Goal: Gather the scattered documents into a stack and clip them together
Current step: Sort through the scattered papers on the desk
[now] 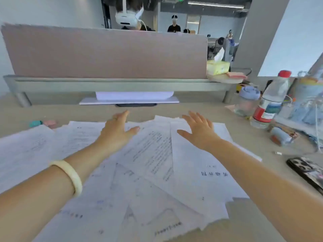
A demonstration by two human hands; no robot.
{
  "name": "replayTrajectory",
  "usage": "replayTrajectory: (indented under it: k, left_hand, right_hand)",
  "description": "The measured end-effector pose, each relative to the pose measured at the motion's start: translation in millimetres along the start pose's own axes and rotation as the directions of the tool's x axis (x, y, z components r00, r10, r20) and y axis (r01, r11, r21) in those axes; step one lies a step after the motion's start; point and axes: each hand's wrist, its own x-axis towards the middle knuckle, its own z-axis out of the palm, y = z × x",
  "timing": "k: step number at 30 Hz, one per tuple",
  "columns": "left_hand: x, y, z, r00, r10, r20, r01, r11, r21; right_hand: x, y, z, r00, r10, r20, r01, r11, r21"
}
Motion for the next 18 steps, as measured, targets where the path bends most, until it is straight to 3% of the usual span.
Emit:
replayTrajectory:
  k: [5,10,18]
  left_hand:
    - [-72.1,-9.4,6.1,0.953,-0.165,0.255,0.135,0.982,0.131]
    - [-101.7,-1.4,3.4,0.935,-0.253,0.248,0.128,0.894,0.429]
    - [-100.9,12.4,37.4,0.892,-0.303,0.337,0.097,0.855,0.51]
  right_hand:
    - [-83.2,42.4,-10.2,0.962,0.225,0.158,-0.226,0.974,-0.009]
    - [-110.8,66.7,-28.4,0.931,0.334,0.149,-0.335,0.942,-0.019]
    - [-99.4,72.0,-9.8,0.897,0.375,0.234,-0.348,0.926,-0.146]
